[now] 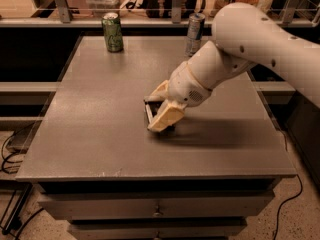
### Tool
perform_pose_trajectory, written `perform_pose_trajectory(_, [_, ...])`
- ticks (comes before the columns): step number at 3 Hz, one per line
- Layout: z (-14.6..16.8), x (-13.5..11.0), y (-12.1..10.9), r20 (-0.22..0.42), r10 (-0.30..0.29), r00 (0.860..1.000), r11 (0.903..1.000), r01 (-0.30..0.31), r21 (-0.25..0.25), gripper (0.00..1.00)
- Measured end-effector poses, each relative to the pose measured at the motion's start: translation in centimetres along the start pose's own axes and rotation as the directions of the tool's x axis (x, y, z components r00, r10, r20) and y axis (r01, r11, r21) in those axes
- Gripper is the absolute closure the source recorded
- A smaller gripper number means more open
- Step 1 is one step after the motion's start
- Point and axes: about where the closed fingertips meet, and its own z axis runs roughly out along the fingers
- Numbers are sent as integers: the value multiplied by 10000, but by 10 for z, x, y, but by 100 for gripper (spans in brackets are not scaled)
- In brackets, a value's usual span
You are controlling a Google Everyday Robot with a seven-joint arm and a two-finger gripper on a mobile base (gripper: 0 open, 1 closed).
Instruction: Move rxbar chocolate near green can
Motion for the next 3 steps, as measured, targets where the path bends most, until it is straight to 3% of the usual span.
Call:
perform_pose_trajectory(1, [-34,-11,-39,630,313,9975,9897,-397,1378,100])
perform_pose_trajectory(2, [-65,-17,-83,1369,621,9886,9631,-954,2518,100])
perform_pose_trajectory(3, [-87,-23,-139,2547,662,9648,9294,-1525,3360,100])
